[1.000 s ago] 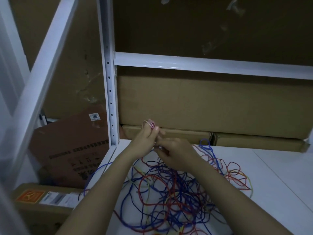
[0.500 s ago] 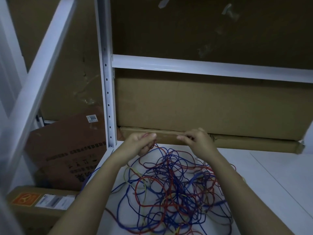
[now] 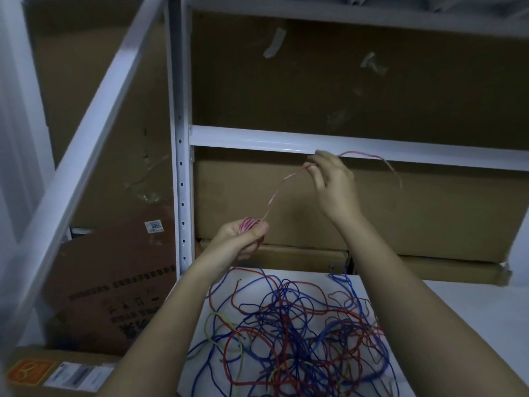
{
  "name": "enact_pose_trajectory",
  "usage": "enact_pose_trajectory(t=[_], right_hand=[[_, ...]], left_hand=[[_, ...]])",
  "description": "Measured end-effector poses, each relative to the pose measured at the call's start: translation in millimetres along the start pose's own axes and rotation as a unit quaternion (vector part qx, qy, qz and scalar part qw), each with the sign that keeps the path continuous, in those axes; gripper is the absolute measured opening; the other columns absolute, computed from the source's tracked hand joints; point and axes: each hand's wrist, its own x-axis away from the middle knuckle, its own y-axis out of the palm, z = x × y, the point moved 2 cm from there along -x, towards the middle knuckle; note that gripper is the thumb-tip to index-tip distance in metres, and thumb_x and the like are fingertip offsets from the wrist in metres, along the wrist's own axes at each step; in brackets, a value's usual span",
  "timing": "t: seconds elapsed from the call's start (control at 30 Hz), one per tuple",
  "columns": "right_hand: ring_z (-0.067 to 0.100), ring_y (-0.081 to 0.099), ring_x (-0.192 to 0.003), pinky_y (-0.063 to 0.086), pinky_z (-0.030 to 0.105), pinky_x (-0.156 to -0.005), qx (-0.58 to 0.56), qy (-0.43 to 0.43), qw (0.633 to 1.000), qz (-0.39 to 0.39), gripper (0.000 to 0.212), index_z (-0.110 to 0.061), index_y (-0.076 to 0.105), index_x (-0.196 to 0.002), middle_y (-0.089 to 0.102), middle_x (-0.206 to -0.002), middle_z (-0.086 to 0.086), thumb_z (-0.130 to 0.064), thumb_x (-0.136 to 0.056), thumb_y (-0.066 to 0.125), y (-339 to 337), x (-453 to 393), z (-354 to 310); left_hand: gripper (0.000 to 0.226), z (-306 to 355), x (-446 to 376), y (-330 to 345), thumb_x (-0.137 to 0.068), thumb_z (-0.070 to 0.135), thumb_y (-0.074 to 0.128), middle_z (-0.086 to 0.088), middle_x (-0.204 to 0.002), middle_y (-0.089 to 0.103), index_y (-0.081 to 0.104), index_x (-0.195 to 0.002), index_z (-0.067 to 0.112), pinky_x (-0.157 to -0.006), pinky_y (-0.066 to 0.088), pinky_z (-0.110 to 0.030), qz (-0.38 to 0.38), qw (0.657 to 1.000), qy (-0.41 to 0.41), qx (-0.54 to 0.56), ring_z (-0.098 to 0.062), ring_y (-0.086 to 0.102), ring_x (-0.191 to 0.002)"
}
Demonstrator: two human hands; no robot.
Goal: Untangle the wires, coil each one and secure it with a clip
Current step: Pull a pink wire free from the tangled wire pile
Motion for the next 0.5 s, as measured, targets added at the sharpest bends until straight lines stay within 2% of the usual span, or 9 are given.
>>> enact_pose_trajectory(t=[0.07,0.17,0.23,0.3,0.37,0.4,0.5], right_hand=[[0.026,0.053,-0.113,0.041,0.031,-0.089,0.087,0.049,0.990,-0.104,0.029,-0.018,0.068,-0.115,0.063,-0.117,0.008,-0.032,-0.099,0.047,12.0,4.7,21.1],[0.028,0.049,-0.113,0.041,0.037,-0.088,0.183,0.130,0.946,-0.234,0.036,-0.028,0.069,-0.106,0.064,-0.107,0.007,-0.049,-0.097,0.041,29.0,34.8,48.4],[0.027,0.057,-0.096,0.042,0.033,-0.077,0.092,0.162,0.941,-0.281,0.031,-0.026,0.065,-0.094,0.065,-0.090,0.005,-0.045,-0.099,0.042,40.3,61.5,51.7],[0.024,0.060,-0.094,0.046,0.033,-0.078,0.004,0.184,0.932,-0.312,0.030,-0.023,0.065,-0.103,0.068,-0.099,0.005,-0.041,-0.100,0.041,49.4,87.1,48.4],[0.025,0.059,-0.104,0.047,0.034,-0.082,0.032,0.147,0.927,-0.343,0.038,-0.022,0.063,-0.119,0.066,-0.117,0.005,-0.045,-0.100,0.039,53.7,107.9,44.8],[0.025,0.059,-0.105,0.046,0.033,-0.080,0.052,0.117,0.922,-0.365,0.041,-0.022,0.061,-0.124,0.065,-0.119,0.005,-0.046,-0.101,0.037,56.1,116.6,43.5],[0.029,0.060,-0.094,0.042,0.033,-0.068,0.094,0.015,0.896,-0.434,0.041,-0.020,0.061,-0.121,0.067,-0.108,0.008,-0.042,-0.103,0.032,63.1,139.6,35.4]], left_hand=[[0.038,-5.1,3.2,-0.3,-0.090,0.027,0.062,0.006,-0.042,0.030,0.039,-0.063,0.014,-0.042,0.019,-0.017,-0.012,0.999,0.006,0.045,-0.006,0.022,-0.039],[0.030,-9.4,9.0,-3.1,-0.085,0.018,0.056,0.005,-0.042,0.029,0.037,-0.062,0.013,-0.044,0.024,-0.017,-0.028,0.993,0.016,0.111,-0.006,0.024,-0.038],[0.030,-9.4,12.0,-1.9,-0.083,0.017,0.059,0.004,-0.042,0.030,0.040,-0.060,0.012,-0.045,0.026,-0.018,-0.045,0.990,0.016,0.136,-0.007,0.026,-0.038],[0.024,-8.3,12.9,2.0,-0.085,0.016,0.056,0.004,-0.041,0.031,0.048,-0.063,0.011,-0.045,0.026,-0.018,-0.041,0.987,0.018,0.155,-0.007,0.027,-0.037],[0.021,-4.9,12.0,8.3,-0.094,0.016,0.050,0.004,-0.043,0.036,0.054,-0.077,0.004,-0.046,0.032,-0.017,-0.004,0.986,0.026,0.164,-0.007,0.032,-0.039],[0.022,-4.5,10.4,11.2,-0.097,0.018,0.046,0.003,-0.045,0.039,0.055,-0.085,0.002,-0.049,0.036,-0.016,0.027,0.986,0.031,0.160,-0.008,0.036,-0.042],[0.026,-12.1,3.7,13.8,-0.100,0.020,0.039,0.004,-0.061,0.057,0.059,-0.102,0.003,-0.062,0.044,-0.015,0.106,0.978,0.025,0.175,-0.006,0.053,-0.056]])
